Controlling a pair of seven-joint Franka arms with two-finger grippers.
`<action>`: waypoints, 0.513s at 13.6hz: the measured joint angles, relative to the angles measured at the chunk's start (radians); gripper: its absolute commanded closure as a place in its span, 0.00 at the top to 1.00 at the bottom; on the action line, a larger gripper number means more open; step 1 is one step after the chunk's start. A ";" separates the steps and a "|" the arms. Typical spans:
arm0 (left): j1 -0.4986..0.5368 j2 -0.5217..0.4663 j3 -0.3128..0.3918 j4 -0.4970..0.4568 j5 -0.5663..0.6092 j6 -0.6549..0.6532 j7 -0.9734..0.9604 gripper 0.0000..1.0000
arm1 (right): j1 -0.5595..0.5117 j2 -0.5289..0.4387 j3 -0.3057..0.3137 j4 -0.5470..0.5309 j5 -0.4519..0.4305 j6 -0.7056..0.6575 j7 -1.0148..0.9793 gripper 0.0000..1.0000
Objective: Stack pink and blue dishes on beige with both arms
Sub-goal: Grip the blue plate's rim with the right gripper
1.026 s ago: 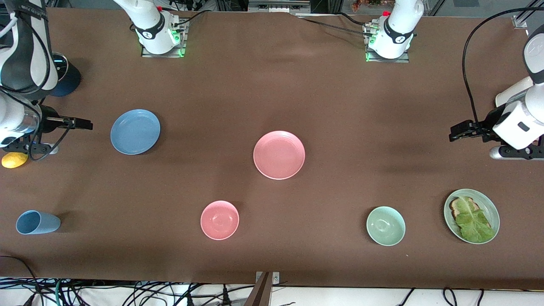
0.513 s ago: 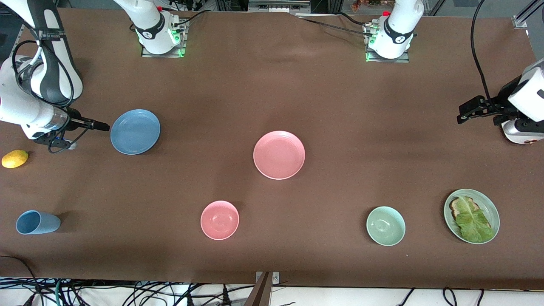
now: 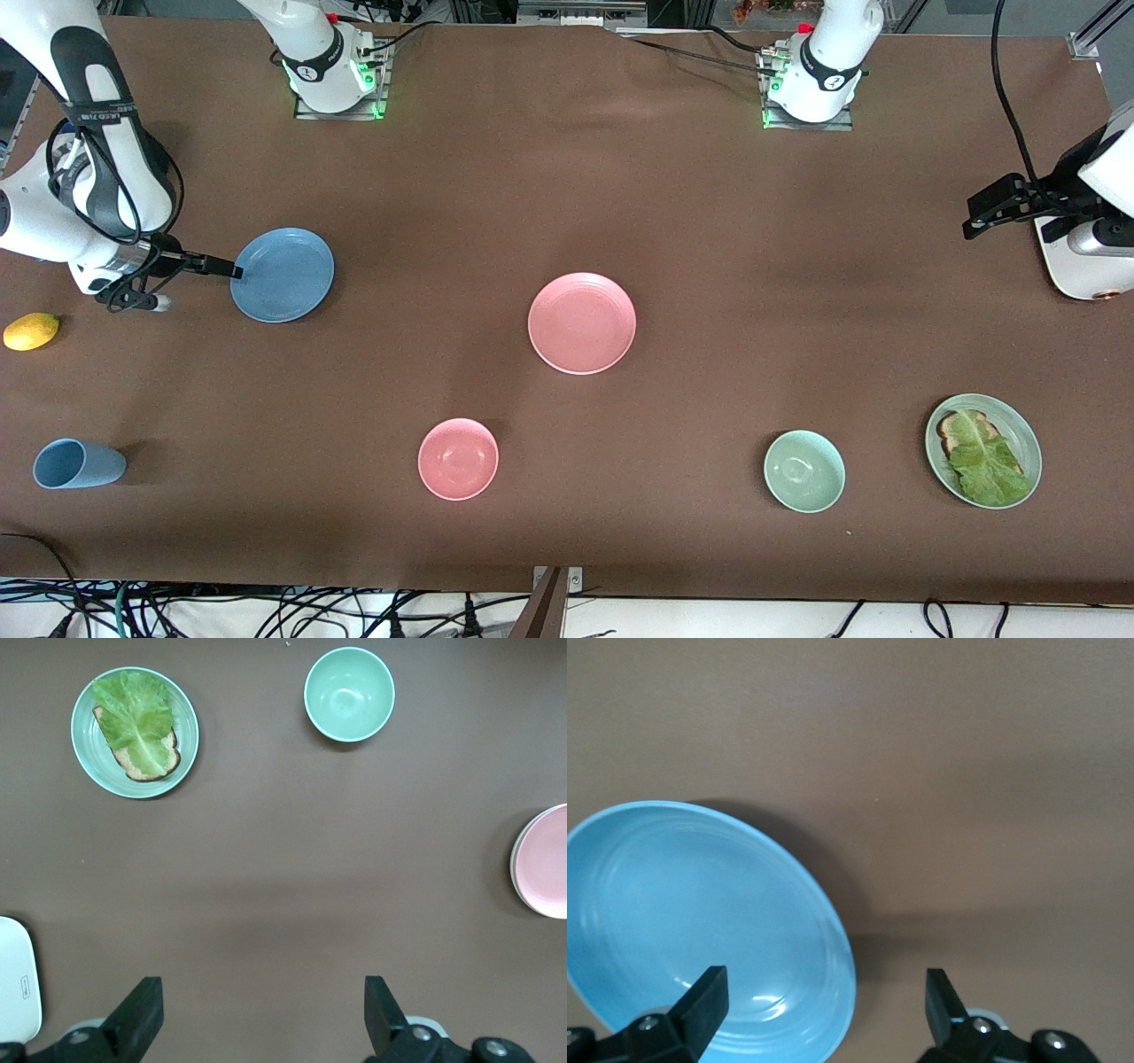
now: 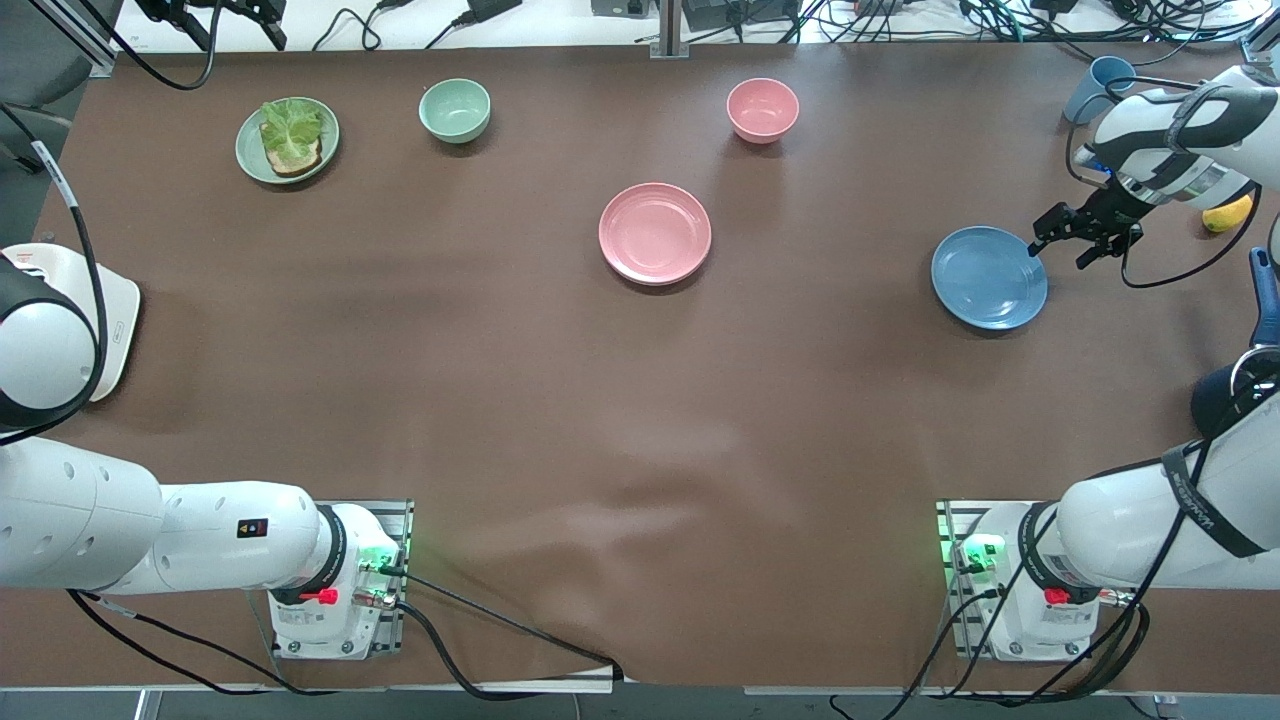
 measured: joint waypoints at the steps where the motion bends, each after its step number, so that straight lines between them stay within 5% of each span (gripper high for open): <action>1: 0.000 0.000 0.000 0.000 -0.004 -0.003 -0.002 1.00 | -0.003 0.015 0.000 0.000 0.016 0.010 -0.030 0.98; 3: 0.000 0.000 0.000 -0.002 -0.012 -0.011 -0.038 1.00 | -0.009 0.034 0.000 0.000 0.047 0.017 -0.080 0.91; 7: -0.023 0.000 -0.003 -0.005 -0.025 -0.013 -0.149 1.00 | -0.012 0.047 0.000 0.000 0.064 0.021 -0.105 0.48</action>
